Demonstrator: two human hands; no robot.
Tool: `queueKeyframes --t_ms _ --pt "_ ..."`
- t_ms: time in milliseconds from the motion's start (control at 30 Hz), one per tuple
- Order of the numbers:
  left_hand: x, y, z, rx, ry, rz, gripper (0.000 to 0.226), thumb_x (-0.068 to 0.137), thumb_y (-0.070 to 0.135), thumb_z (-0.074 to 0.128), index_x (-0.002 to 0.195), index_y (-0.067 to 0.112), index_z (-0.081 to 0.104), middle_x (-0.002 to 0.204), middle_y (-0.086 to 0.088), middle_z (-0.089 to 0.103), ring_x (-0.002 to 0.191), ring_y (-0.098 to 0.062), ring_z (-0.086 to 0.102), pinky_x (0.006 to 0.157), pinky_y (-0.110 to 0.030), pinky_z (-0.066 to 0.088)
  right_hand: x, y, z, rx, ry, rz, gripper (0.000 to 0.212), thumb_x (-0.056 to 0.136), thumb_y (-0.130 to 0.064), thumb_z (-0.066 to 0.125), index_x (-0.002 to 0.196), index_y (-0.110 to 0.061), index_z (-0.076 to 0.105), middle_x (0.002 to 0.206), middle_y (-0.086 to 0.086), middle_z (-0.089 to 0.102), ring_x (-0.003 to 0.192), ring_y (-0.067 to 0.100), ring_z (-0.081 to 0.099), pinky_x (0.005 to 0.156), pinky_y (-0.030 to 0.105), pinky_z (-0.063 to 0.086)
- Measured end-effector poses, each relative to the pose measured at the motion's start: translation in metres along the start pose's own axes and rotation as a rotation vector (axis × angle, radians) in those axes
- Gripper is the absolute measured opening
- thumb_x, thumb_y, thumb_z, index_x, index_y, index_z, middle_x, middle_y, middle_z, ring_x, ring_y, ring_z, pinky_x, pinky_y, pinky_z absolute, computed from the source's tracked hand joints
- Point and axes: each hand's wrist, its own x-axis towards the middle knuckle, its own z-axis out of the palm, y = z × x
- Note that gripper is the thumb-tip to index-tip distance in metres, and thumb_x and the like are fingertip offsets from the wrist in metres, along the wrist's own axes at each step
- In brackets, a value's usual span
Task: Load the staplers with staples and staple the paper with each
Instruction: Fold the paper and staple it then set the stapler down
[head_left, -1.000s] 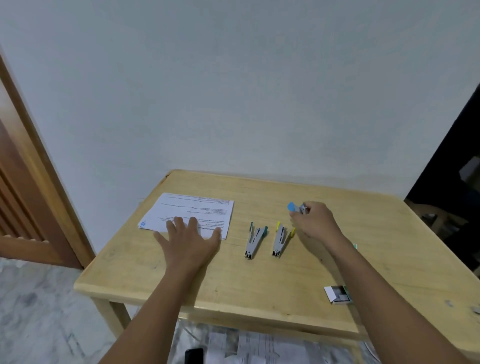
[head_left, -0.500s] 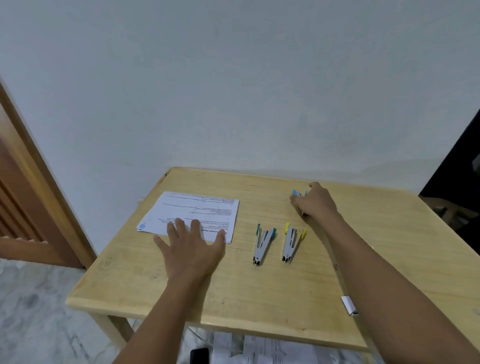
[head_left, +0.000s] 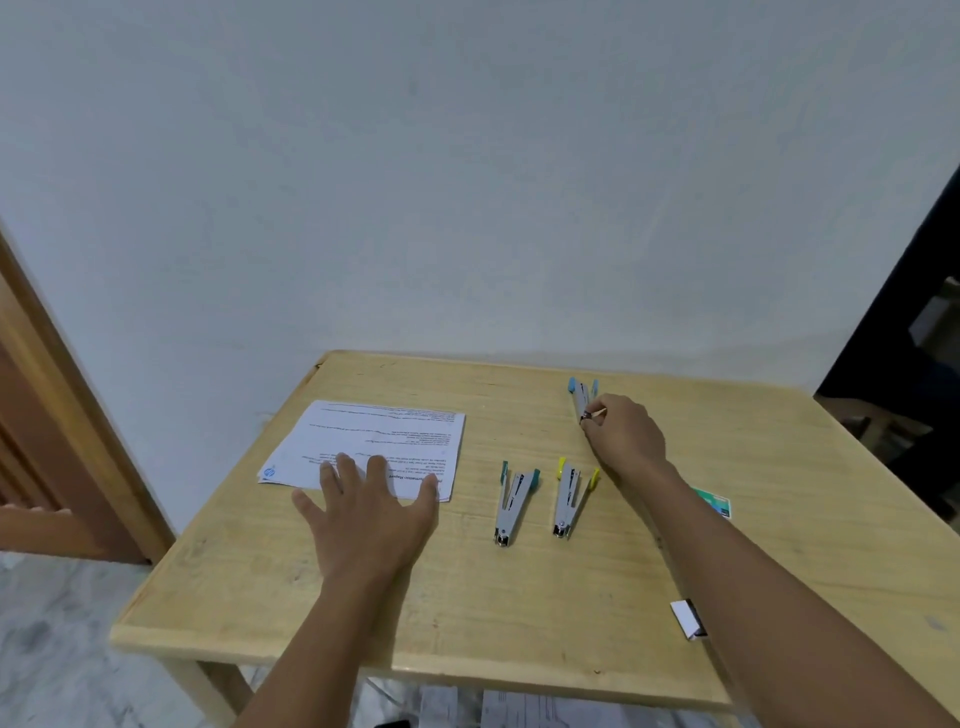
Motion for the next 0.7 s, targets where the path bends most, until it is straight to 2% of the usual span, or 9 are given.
queueKeyframes --t_ms 100,167,333,367,433,500,600,700 --pt "0.0 0.0 -0.001 -0.007 0.002 -0.001 0.073 0.08 0.077 0.022 0.128 0.027 0.044 0.149 -0.011 0.034 0.146 -0.031 0.013 0.114 -0.062 0.007 0.01 -0.001 0.002 -0.016 0.006 0.023 0.019 0.092 -0.026 0.052 0.104 -0.03 0.065 0.101 0.0 0.07 0.083 0.024 0.062 0.059 0.028 0.039" --pt "0.001 0.001 -0.001 -0.001 -0.001 -0.003 0.074 0.08 0.078 0.021 0.129 0.027 0.044 0.149 -0.011 0.034 0.146 -0.03 0.014 0.113 -0.062 0.008 0.014 -0.001 0.002 -0.017 -0.009 0.04 0.022 0.093 -0.027 0.048 0.107 -0.035 0.064 0.105 0.0 0.07 0.085 0.024 0.062 0.06 0.028 0.04" --pt "0.001 0.002 -0.002 -0.009 0.003 -0.008 0.073 0.08 0.077 0.021 0.127 0.027 0.045 0.149 -0.011 0.033 0.146 -0.03 0.014 0.114 -0.062 0.008 0.014 0.0 -0.006 0.005 -0.139 0.017 0.041 0.095 -0.035 0.05 0.136 -0.032 0.054 0.134 0.001 0.061 0.119 0.026 0.057 0.084 0.034 0.046" --pt "0.0 0.002 -0.002 -0.008 0.006 -0.007 0.073 0.08 0.077 0.022 0.128 0.027 0.045 0.149 -0.012 0.033 0.146 -0.03 0.014 0.114 -0.062 0.008 0.011 0.0 -0.01 0.059 -0.163 0.01 0.046 0.095 -0.034 0.051 0.141 -0.029 0.049 0.131 0.003 0.062 0.121 0.025 0.056 0.088 0.035 0.046" --pt "0.002 0.001 -0.001 -0.002 0.011 -0.009 0.074 0.08 0.077 0.022 0.128 0.026 0.044 0.149 -0.012 0.034 0.146 -0.031 0.014 0.114 -0.062 0.009 0.002 -0.002 -0.02 0.194 -0.17 0.017 0.051 0.095 -0.032 0.054 0.145 -0.025 0.044 0.105 0.003 0.068 0.112 0.022 0.06 0.089 0.036 0.047" --pt "0.002 0.001 0.0 -0.001 0.018 -0.013 0.074 0.079 0.078 0.022 0.127 0.026 0.045 0.148 -0.011 0.035 0.145 -0.03 0.015 0.113 -0.062 0.009 -0.011 -0.006 -0.033 0.227 -0.169 0.012 0.048 0.094 -0.035 0.057 0.14 -0.022 0.049 0.092 -0.006 0.063 0.098 0.017 0.061 0.088 0.037 0.048" --pt "0.002 0.001 0.001 -0.005 0.025 -0.011 0.075 0.079 0.078 0.022 0.127 0.026 0.046 0.148 -0.011 0.036 0.145 -0.03 0.016 0.113 -0.062 0.009 -0.045 -0.007 -0.047 0.155 -0.208 0.035 0.04 0.091 -0.047 0.057 0.124 -0.024 0.059 0.109 -0.006 0.06 0.098 0.015 0.056 0.085 0.035 0.045" --pt "0.004 0.0 0.001 -0.005 0.024 -0.01 0.075 0.078 0.078 0.023 0.127 0.025 0.046 0.148 -0.011 0.035 0.145 -0.031 0.016 0.113 -0.062 0.009 -0.083 -0.008 -0.045 0.094 -0.198 0.12 0.038 0.089 -0.053 0.055 0.111 -0.023 0.062 0.103 -0.007 0.058 0.095 0.017 0.056 0.08 0.034 0.046"
